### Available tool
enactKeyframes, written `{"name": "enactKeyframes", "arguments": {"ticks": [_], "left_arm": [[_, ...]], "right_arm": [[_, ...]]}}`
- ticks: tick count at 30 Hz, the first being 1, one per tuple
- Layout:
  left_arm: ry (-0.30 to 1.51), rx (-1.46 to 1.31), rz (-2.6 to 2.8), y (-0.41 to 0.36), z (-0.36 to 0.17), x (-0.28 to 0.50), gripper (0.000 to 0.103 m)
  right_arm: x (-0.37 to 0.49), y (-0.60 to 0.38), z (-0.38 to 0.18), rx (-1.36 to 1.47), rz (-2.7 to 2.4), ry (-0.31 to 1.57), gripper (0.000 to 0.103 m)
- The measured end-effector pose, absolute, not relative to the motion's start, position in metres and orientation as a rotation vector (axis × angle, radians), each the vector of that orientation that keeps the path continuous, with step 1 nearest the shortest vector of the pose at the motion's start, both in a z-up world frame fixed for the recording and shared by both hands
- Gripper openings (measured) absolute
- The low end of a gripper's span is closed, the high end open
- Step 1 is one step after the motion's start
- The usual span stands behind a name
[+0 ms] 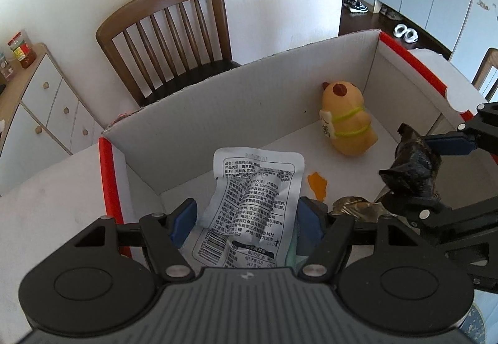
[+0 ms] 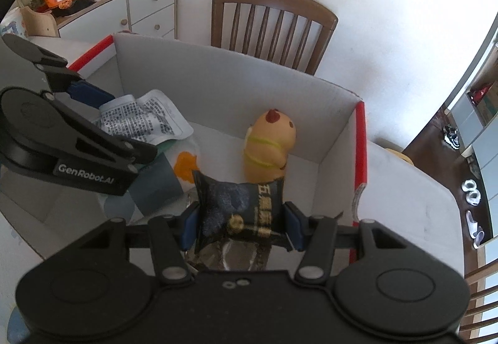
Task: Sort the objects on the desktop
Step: 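Lower the white printed packet and black snack bag into the red box, then open both grippers to release the packet and snack bag in the box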
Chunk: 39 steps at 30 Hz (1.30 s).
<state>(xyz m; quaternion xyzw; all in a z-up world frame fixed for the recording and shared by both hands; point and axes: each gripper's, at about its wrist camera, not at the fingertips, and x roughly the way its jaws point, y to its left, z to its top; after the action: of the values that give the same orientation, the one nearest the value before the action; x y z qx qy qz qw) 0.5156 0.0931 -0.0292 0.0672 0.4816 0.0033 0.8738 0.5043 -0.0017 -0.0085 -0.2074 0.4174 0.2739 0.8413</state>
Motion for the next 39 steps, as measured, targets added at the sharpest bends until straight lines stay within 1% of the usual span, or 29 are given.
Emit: {"name": "enactKeyframes", "arguments": {"ticks": [4,5,8,12,18,21,39], "left_arm": [[1.016,0.156,0.011,0.092,-0.030,0.515,0.071],[1.016,0.155,0.015,0.092,-0.030,0.515,0.071],[1.010,0.164,0.022,0.091,-0.027,0.513,0.077],[0.994,0.160,0.024,0.091,-0.022,0.510,0.078],[0.969,0.146,0.031,0.092,-0.012,0.504,0.079],[0.954,0.135,0.031,0.093,-0.006,0.499,0.079],[0.865,0.058,0.003,0.085,0.032,0.449,0.079]], "right_arm": [[0.504,-0.002,-0.010,-0.448,0.577,0.880,0.056],[0.503,-0.003,-0.009,-0.447,0.577,0.879,0.057],[0.502,-0.003,-0.009,-0.448,0.575,0.873,0.061],[0.499,-0.005,-0.005,-0.446,0.575,0.857,0.065],[0.495,-0.011,0.005,-0.428,0.573,0.840,0.066],[0.491,-0.015,0.012,-0.421,0.573,0.827,0.071],[0.457,-0.033,0.044,-0.394,0.577,0.775,0.071]]}}
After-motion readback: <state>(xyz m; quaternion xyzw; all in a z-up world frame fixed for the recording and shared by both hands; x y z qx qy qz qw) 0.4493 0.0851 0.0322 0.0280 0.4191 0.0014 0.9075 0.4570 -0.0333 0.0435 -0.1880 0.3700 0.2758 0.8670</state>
